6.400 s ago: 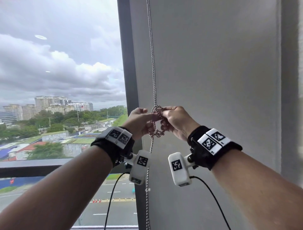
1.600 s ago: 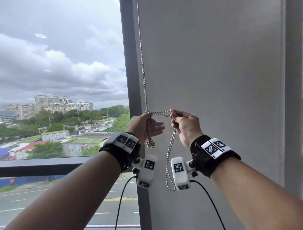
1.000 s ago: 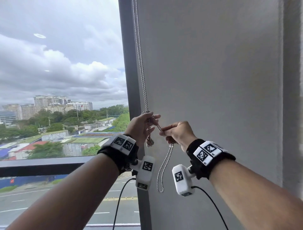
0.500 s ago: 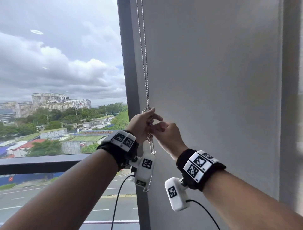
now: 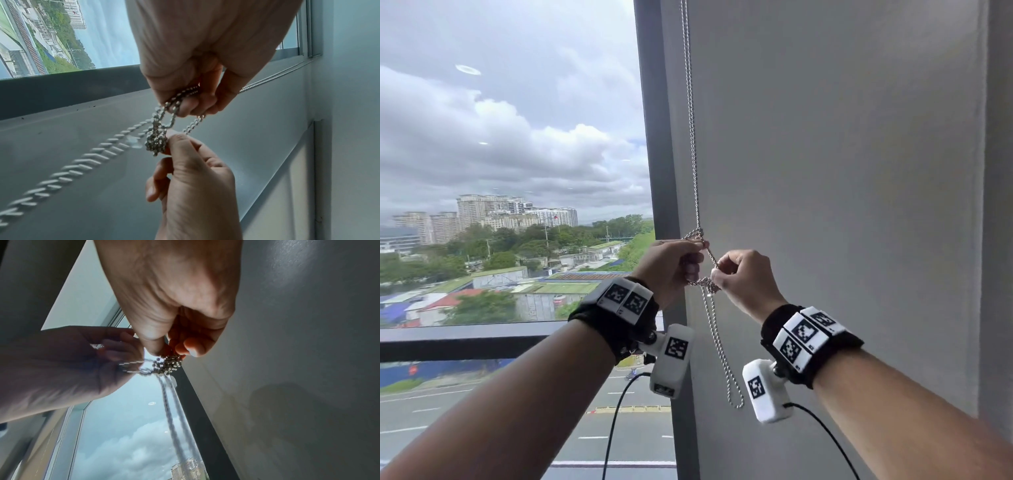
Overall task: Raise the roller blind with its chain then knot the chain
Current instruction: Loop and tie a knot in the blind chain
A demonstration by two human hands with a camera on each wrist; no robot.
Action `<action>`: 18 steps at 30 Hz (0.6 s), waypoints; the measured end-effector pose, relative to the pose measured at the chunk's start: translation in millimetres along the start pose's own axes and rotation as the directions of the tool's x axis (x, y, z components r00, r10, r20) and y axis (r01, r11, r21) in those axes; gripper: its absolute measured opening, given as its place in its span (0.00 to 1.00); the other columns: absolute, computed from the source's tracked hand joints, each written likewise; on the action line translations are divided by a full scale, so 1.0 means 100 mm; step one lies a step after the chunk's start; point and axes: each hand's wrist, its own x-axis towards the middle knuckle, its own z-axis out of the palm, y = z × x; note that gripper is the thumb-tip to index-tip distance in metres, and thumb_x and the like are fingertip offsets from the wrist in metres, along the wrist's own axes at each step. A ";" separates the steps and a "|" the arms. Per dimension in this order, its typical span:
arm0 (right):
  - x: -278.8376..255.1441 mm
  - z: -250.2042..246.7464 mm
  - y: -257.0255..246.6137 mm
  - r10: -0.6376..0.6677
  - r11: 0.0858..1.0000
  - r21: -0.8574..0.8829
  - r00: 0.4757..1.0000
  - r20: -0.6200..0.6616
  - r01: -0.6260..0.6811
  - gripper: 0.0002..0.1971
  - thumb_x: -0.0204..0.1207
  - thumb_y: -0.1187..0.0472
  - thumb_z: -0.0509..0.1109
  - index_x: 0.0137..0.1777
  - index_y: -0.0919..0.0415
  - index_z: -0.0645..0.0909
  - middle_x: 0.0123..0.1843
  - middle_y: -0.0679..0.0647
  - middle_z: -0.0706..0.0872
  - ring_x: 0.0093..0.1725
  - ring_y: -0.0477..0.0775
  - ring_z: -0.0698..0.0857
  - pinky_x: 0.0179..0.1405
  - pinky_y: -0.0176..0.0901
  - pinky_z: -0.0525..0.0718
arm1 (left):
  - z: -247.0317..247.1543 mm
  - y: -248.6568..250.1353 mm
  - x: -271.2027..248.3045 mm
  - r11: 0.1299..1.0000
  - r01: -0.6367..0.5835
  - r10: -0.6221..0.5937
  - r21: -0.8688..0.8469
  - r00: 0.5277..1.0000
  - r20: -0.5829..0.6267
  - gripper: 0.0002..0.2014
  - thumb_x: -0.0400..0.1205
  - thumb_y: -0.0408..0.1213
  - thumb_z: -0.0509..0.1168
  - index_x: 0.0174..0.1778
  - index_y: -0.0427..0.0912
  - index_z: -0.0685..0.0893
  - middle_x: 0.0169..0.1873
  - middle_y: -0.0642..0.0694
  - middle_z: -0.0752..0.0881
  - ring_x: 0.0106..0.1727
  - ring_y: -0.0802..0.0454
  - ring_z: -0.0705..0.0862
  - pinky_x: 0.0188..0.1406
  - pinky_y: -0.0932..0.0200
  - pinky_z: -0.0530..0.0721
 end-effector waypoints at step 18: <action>0.05 0.04 0.23 0.078 0.995 0.059 0.997 -0.019 -0.077 0.06 0.73 0.62 0.74 0.35 0.58 0.85 0.24 0.44 0.83 0.16 0.36 0.78 0.18 0.25 0.75 | -0.38 -0.35 -0.21 0.899 0.081 -0.091 0.430 0.996 0.004 0.15 0.78 0.42 0.68 0.43 0.31 0.84 0.17 0.49 0.71 0.14 0.56 0.65 0.15 0.69 0.65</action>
